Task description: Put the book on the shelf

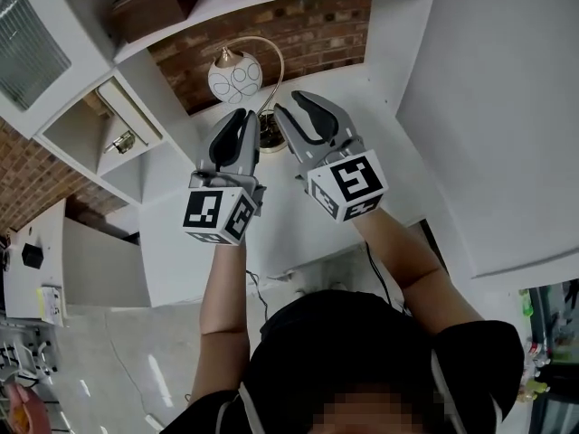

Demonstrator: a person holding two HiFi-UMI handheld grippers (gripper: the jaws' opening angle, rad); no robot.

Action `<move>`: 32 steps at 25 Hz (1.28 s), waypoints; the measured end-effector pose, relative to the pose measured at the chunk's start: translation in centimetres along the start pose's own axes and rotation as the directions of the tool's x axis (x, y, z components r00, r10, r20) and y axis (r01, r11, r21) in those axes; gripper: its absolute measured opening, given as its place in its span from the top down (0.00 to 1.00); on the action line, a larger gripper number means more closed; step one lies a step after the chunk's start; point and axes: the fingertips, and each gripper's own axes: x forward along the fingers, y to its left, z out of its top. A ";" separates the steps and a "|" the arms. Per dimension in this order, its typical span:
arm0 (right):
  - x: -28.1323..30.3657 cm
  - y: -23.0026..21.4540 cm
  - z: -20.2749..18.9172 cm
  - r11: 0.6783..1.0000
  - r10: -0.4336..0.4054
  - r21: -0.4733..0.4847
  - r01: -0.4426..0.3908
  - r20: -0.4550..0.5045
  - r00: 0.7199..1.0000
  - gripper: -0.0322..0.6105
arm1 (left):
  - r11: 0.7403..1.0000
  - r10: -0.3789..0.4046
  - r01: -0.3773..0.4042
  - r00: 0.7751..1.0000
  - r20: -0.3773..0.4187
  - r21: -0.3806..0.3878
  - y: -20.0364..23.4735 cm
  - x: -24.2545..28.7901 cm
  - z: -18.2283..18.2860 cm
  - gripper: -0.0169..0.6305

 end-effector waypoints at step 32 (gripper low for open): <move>-6.4 6.9 -11.7 0.992 0.067 0.118 -0.043 -0.213 0.975 0.95 | 0.993 0.120 -0.121 0.980 -0.161 0.002 -2.2 -8.2 -10.9 0.96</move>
